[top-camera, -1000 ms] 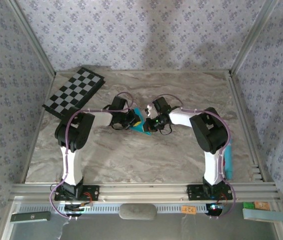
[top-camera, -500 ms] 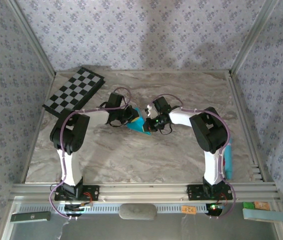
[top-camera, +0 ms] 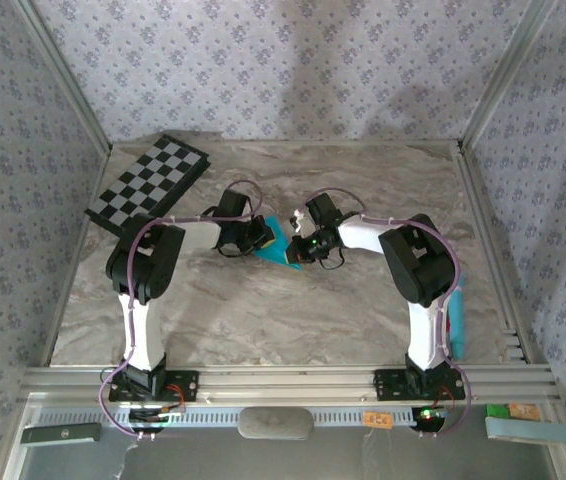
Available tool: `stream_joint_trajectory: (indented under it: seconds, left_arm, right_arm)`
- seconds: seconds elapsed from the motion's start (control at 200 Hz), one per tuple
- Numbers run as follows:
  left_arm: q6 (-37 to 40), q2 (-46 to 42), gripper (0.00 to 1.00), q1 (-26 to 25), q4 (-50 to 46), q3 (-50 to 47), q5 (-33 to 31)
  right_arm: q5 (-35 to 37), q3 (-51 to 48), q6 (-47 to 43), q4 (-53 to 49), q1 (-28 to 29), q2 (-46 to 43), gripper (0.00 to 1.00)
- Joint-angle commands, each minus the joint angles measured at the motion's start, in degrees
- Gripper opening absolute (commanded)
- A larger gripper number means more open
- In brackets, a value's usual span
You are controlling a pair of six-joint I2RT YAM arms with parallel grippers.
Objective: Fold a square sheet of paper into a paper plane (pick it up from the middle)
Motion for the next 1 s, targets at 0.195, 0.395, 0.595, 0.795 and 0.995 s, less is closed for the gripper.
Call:
stream_joint_trajectory:
  seconds: [0.195,0.395,0.595,0.795,0.995]
  left_arm:
    - [-0.78,1.88,0.03,1.17,-2.65,-0.5,-2.65]
    - [-0.61,3.58,0.02,1.34,-6.53,-0.16,-3.94]
    - [-0.08,4.38,0.01,1.61,-9.01,-0.14,-5.14]
    - [0.14,4.99,0.0,1.62,-9.46,0.18,-5.1]
    - [0.27,5.27,0.0,1.6,-9.94,0.53,-5.07]
  right_arm:
    - [2.85,-2.53,0.4,-3.92,-0.43,2.09,0.04]
    - [0.16,-3.93,0.04,-3.15,-1.12,-1.62,0.05]
    - [0.24,-4.53,-2.0,-5.65,-1.57,-3.41,0.05]
    - [1.26,-4.57,-2.57,-7.35,-1.49,-3.91,0.04]
    - [1.62,-4.13,-3.45,-9.11,-1.44,-4.17,0.05]
